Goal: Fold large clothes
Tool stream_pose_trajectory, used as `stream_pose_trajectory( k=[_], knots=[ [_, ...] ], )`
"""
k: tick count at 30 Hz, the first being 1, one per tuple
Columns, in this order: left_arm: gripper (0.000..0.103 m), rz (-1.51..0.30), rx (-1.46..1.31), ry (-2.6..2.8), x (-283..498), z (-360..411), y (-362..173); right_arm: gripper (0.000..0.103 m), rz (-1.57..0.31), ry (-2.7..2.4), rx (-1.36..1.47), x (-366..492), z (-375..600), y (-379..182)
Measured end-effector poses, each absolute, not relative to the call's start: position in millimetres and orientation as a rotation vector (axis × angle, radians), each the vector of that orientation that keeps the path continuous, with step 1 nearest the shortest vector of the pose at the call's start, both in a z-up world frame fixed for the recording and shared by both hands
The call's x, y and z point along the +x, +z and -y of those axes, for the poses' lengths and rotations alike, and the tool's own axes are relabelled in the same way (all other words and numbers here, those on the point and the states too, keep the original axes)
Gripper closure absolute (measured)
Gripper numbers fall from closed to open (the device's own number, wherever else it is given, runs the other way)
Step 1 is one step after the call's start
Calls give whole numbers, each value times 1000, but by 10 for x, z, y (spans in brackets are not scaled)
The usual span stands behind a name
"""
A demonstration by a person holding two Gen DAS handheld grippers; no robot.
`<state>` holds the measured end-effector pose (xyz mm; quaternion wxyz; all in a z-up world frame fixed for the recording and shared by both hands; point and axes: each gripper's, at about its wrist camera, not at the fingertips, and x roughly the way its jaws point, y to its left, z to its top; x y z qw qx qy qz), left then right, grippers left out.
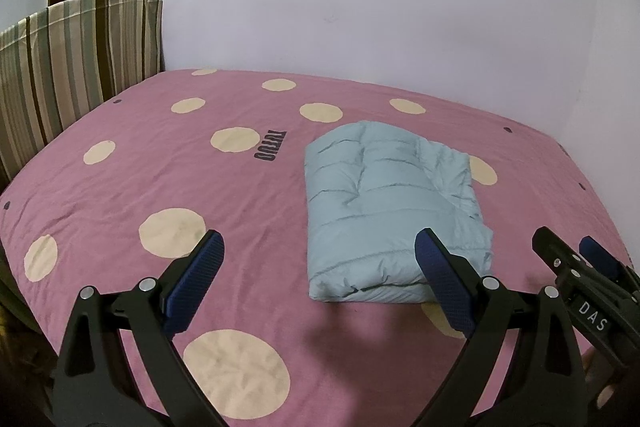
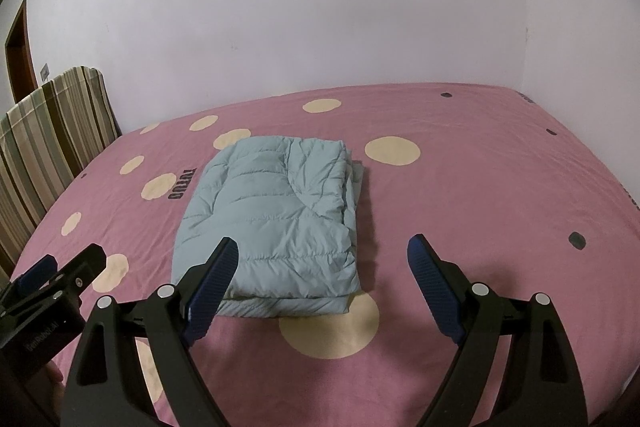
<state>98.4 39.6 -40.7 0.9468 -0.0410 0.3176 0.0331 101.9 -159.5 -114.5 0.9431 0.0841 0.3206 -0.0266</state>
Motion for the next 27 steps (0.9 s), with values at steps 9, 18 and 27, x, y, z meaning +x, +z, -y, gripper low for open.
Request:
stream_pose_trajectory(
  k=[9,18,27],
  knots=[
    [7,-647,-81,68,992,-382,-406,18,-653,-58,167,1014,1589,-1143],
    [7,-648,-83,65,986,-368,-404,18,-654,-57,167,1015,1588,-1144],
    [7,-646,-76,63,973,-343,-430,18,-652,-60,166,1012,1576,-1144]
  ],
)
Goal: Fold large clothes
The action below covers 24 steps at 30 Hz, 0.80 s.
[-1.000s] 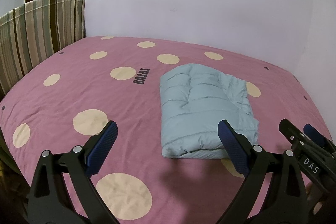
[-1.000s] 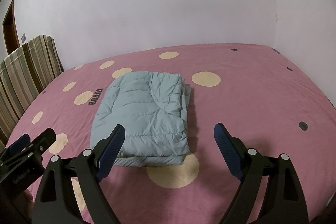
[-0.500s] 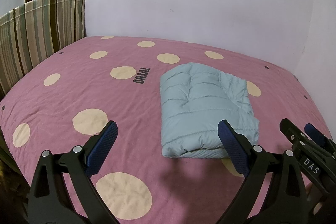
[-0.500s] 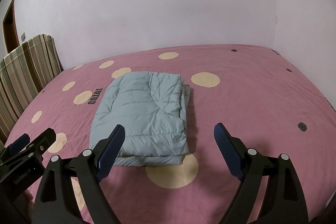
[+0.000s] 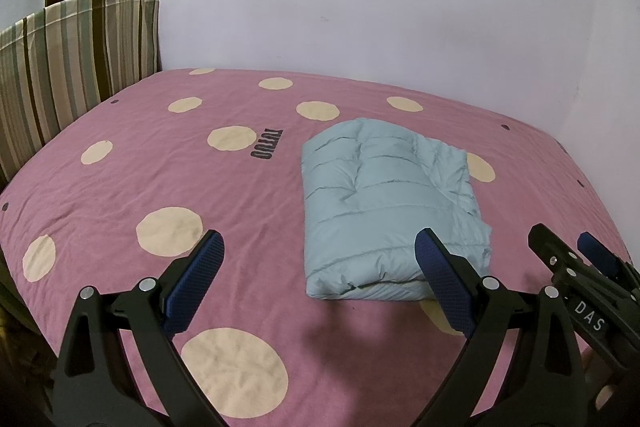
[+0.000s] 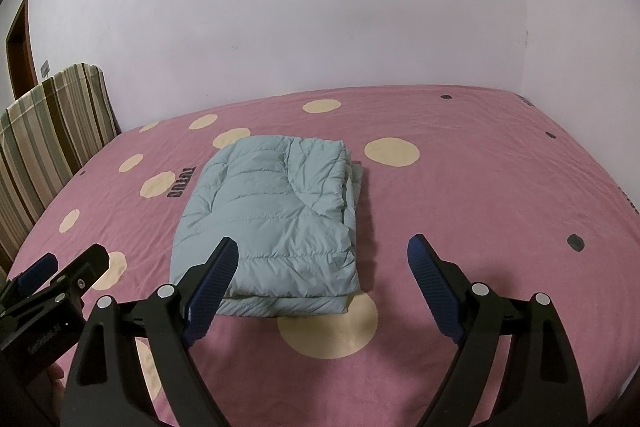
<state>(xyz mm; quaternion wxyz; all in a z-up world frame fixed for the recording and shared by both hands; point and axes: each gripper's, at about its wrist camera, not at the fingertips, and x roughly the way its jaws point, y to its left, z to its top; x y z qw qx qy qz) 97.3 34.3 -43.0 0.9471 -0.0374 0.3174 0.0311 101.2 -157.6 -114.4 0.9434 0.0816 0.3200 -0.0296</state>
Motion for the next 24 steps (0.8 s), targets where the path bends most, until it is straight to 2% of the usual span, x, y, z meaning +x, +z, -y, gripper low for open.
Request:
stream_pose_trajectory(
  k=[24],
  knots=[
    [7,-620,-65,60,965,-379,-371,18,-652,-53,157,1018,1598,-1146]
  ],
)
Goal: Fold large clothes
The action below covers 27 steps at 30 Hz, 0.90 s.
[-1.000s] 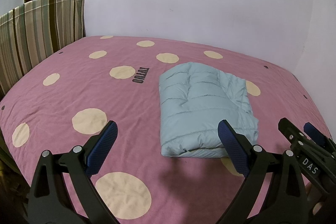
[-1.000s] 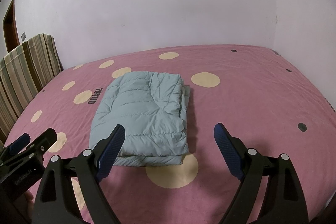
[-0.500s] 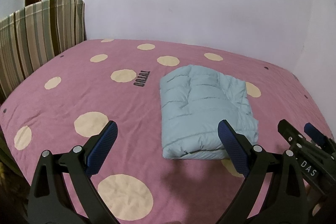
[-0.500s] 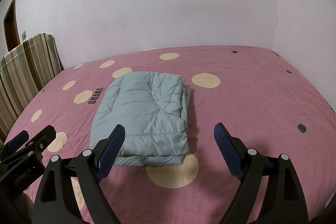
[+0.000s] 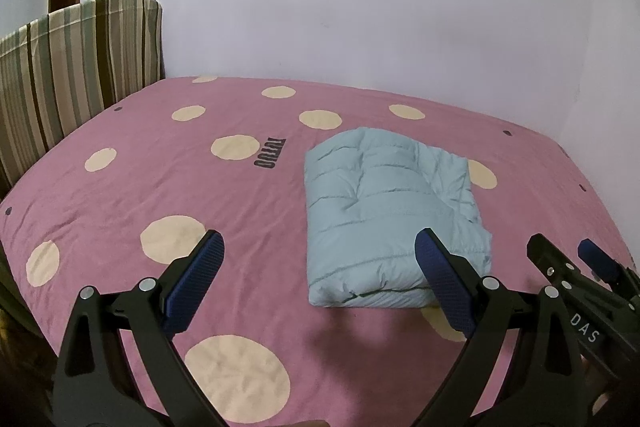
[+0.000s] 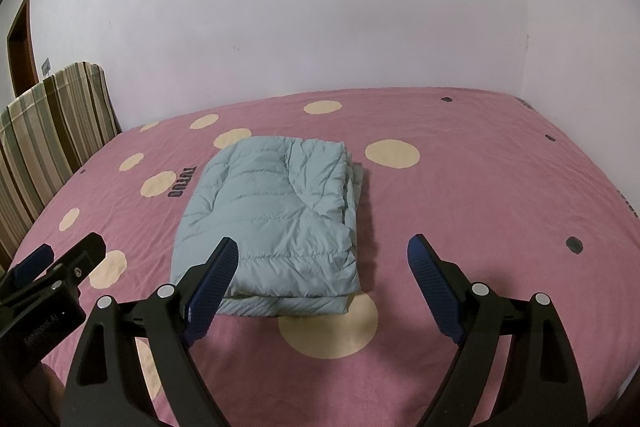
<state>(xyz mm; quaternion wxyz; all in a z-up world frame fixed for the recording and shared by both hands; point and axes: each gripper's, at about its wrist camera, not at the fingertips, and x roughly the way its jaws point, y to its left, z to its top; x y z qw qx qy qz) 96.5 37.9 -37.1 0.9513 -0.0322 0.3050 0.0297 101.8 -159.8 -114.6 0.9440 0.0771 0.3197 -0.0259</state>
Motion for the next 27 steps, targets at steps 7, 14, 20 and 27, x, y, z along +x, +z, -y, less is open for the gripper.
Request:
stream_pose_trajectory(
  k=[7,14,20,27],
  knots=[
    [2,-633,-58,40,995,-358,-408,18,-660,-46,154,1041,1644,-1160],
    [2,-616,-20,62,1001,-306,-433,18,-670,-41,149,1066,1644,-1194],
    [2,-628,-19,63,1060,-322,-485,18,-670,-40,145,1084,1650,-1224],
    [2,-692,-50,78,1270,-440,-646,18,-696,-61,151,1218,1790,-1368]
  ],
)
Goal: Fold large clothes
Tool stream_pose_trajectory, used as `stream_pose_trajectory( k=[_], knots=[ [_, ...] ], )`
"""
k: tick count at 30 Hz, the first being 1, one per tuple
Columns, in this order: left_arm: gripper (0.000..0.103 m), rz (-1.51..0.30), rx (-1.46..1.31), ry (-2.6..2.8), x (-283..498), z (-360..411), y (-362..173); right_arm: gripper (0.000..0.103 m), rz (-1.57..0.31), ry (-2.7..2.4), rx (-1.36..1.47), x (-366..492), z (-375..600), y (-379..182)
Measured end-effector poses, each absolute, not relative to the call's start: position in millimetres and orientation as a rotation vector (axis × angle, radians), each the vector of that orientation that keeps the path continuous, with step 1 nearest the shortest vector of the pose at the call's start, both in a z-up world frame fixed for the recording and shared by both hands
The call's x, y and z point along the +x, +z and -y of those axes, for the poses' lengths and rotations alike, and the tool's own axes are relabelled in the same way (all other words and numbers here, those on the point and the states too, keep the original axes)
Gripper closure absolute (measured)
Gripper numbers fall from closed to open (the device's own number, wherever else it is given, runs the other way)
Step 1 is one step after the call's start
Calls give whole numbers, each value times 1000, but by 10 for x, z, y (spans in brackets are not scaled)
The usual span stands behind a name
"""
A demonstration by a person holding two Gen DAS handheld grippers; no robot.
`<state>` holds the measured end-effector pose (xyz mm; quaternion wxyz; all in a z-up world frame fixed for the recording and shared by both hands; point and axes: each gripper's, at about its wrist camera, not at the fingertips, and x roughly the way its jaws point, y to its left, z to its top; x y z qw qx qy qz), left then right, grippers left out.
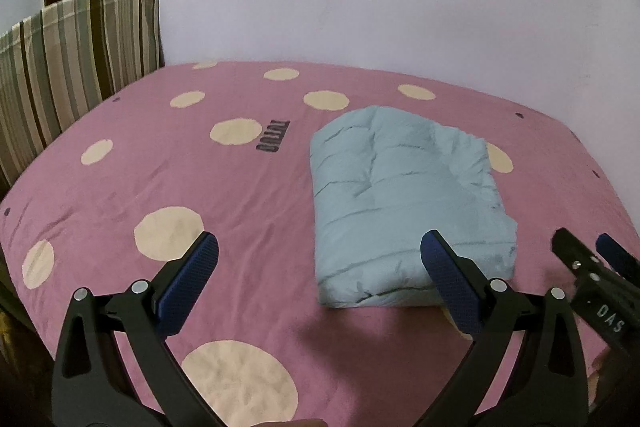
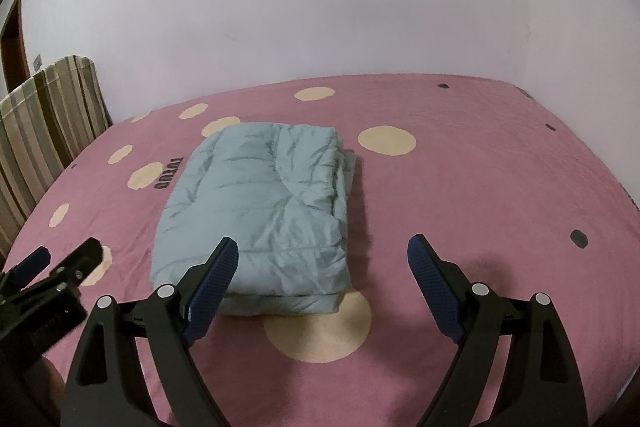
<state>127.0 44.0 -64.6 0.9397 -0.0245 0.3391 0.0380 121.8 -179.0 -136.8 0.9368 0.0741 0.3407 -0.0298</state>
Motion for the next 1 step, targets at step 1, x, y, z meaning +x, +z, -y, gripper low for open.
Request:
stream_pose_trajectory(
  k=[1],
  knots=[
    [2,-704,-56,80,1316,-473,-682,18,-701,-67,154,1248,1832,-1401]
  ],
)
